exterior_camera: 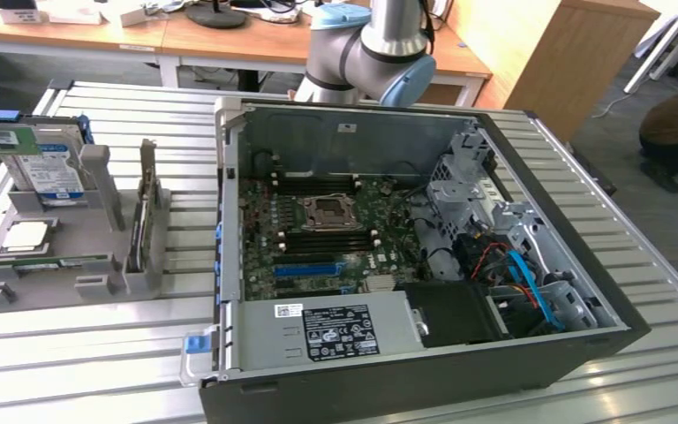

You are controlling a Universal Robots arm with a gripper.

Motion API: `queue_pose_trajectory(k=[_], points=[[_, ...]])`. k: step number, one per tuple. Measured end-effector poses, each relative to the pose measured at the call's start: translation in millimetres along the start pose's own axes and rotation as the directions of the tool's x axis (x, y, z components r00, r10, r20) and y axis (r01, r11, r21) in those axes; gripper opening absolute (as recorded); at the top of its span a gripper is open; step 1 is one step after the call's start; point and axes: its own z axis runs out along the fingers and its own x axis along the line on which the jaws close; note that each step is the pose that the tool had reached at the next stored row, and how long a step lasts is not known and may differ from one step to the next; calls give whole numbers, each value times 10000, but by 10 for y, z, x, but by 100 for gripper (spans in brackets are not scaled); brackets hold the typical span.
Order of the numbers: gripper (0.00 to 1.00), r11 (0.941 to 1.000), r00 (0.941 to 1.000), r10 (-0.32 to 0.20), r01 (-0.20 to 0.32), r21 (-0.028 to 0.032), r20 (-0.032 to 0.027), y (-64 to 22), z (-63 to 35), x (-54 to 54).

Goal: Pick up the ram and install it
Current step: 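Pick up the ram and move it above insertion slot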

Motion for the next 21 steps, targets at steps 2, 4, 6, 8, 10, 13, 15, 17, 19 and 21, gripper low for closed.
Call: queue_pose_trajectory(k=[2, 4, 6, 8, 10, 13, 15, 17, 19, 21], points=[[12, 10000, 10000, 0, 0, -1, 0, 1, -29, 0], [12, 10000, 10000, 0, 0, 0, 0, 1, -30, 0], [12, 10000, 10000, 1, -1, -1, 0, 0, -31, -1], [12, 10000, 10000, 0, 0, -1, 0, 0, -31, 0], [12, 10000, 10000, 1, -1, -2, -1, -1, -32, -1], [12, 10000, 10000, 0, 0, -2, -1, -14, -32, 0], [12, 10000, 10000, -1, 1, -2, 0, -31, -32, 1], [12, 10000, 10000, 0, 0, -1, 0, -62, -33, 1], [12, 10000, 10000, -1, 1, -1, 0, -97, -33, 2], [12, 10000, 10000, 0, 0, -2, -1, -133, -34, 3]])
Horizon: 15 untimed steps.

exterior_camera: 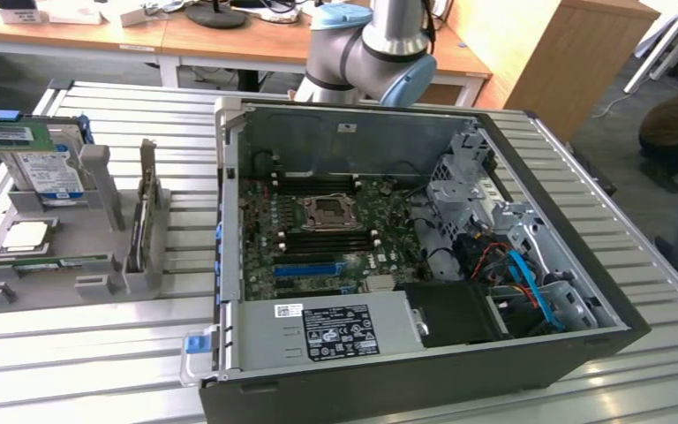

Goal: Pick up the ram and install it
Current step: 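Pick up the ram and move it above insertion slot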

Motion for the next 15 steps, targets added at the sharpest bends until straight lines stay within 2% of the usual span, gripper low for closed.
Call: queue_pose_trajectory(k=[8, 15], points=[[12, 10000, 10000, -1, 1, 0, 0, -142, -3, 4], [12, 10000, 10000, 0, 0, 0, 1, -303, -6, 8]])
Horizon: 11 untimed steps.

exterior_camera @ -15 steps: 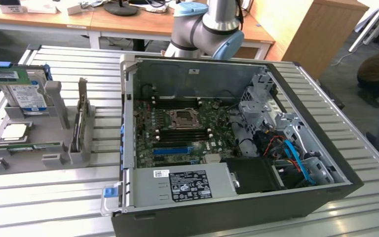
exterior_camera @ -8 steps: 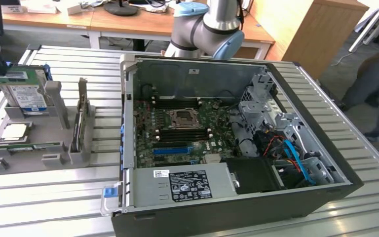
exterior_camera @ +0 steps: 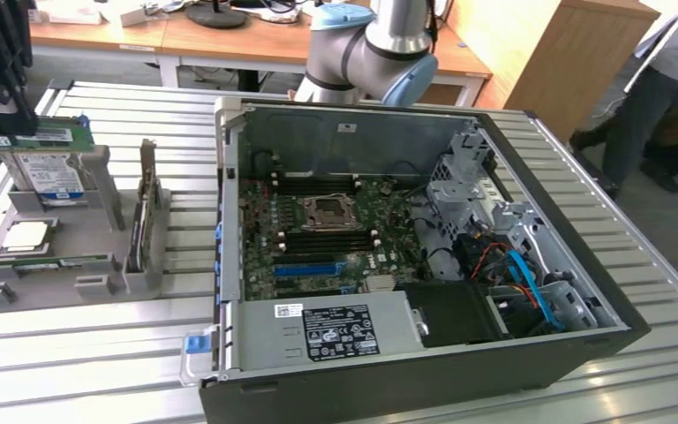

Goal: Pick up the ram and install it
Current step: 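Pick up the ram and move it above insertion slot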

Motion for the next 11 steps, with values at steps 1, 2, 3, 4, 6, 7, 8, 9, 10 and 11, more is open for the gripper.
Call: queue_pose_trajectory(k=[1, 2, 3, 4, 6, 7, 8, 9, 10, 11], points=[[12, 10000, 10000, -1, 1, 1, 0, -26, 0, 1], [12, 10000, 10000, -1, 1, 0, 0, -52, -1, 2], [12, 10000, 10000, -1, 1, 1, 0, -78, -1, 2], [12, 10000, 10000, -1, 1, 0, 0, -105, -2, 3], [12, 10000, 10000, -3, 3, 0, 0, -160, -3, 5], [12, 10000, 10000, -1, 1, 0, 0, -187, -4, 5], [12, 10000, 10000, -2, 2, -1, 0, -213, -4, 6], [12, 10000, 10000, -1, 1, 0, -1, -239, -5, 7], [12, 10000, 10000, -2, 2, 1, 0, -266, -5, 7], [12, 10000, 10000, -2, 2, 1, 1, -291, -5, 8]])
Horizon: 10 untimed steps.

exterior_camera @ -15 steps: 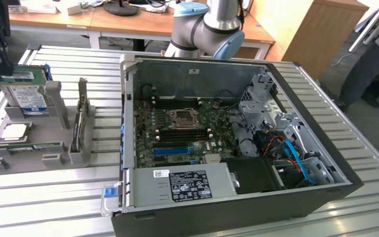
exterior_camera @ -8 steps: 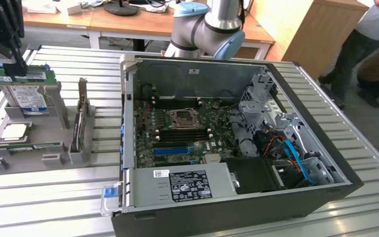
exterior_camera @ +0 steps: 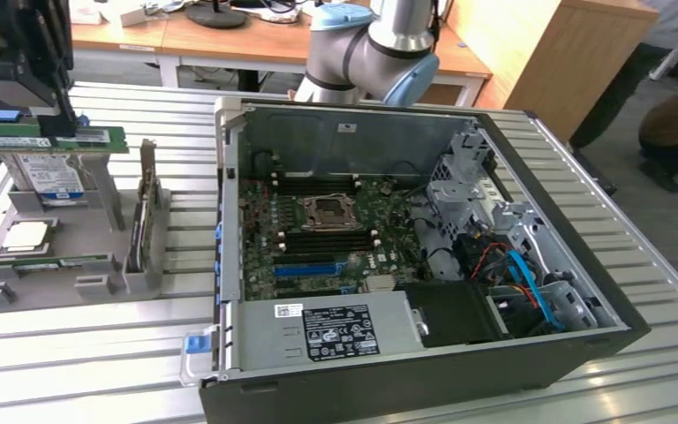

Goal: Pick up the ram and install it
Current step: 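Pick up the ram and move it above insertion slot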

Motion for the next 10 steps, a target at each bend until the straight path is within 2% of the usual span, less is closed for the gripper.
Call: queue_pose_trajectory(k=[10], points=[[12, 10000, 10000, -1, 1, 0, -1, -282, -6, 8]])
